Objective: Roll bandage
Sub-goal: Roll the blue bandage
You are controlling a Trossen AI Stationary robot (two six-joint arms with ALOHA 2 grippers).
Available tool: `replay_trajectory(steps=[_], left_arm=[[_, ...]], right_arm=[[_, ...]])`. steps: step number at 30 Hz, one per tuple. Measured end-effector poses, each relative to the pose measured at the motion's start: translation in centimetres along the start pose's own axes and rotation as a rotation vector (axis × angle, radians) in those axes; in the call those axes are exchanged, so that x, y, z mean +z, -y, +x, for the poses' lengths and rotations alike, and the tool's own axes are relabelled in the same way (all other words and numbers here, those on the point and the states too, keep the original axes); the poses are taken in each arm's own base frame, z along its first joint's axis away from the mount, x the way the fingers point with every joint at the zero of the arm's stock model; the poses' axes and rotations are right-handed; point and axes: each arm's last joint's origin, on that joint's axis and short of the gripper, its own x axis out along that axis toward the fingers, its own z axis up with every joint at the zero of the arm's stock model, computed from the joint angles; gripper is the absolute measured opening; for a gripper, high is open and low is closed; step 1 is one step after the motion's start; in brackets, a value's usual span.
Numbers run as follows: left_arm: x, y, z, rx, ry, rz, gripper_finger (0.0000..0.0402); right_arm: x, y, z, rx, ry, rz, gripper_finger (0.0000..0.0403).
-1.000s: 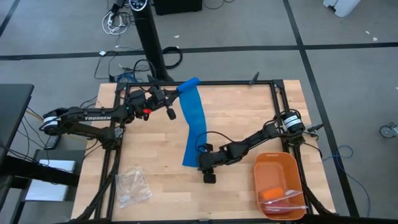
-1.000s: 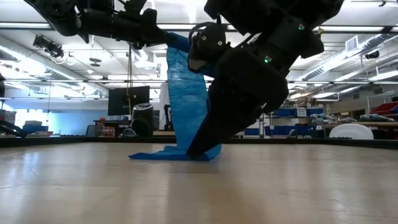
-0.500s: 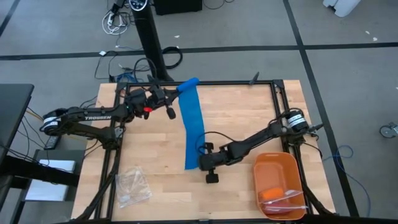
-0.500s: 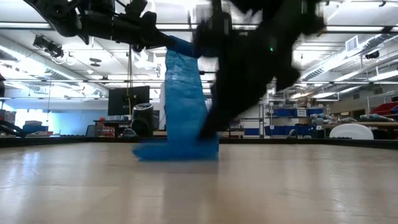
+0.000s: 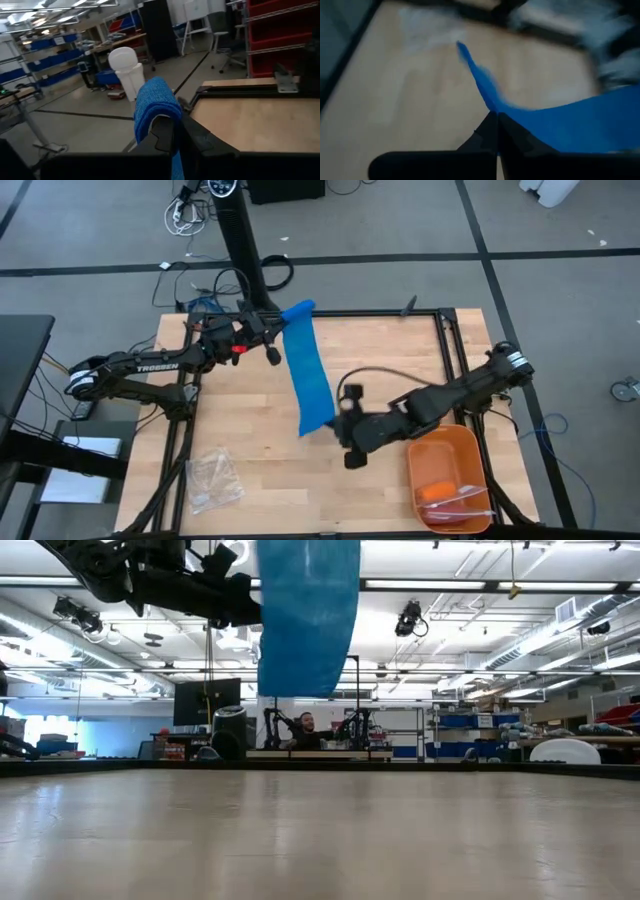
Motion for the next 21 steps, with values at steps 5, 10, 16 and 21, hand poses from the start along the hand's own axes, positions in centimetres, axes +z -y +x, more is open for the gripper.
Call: replay_trajectory(steps=[5, 10, 16, 21], left_arm=[[0.1, 0.2, -0.1, -0.095, 0.025, -0.001, 0.0019], [0.6, 0.4, -0.7, -0.221, 0.053, 0.008, 0.0019], [1.2, 0.3, -2.4, -0.326, 0.036, 0.057, 0.0018], [1.1, 0.3, -3.4, -0.370, -0.015, 0.076, 0.0015]], right_arm=[[2.1, 1.7, -3.4, -0.131, 0.087, -0.039, 0.0001], [3.9, 3.1, -6.1, -0.253, 0.154, -0.076, 0.0001], [5.9, 4.7, -8.4, -0.390, 0.215, -0.092, 0.0001], [7.4, 5.6, -10.0, -0.450, 0.282, -0.103, 0.0000]])
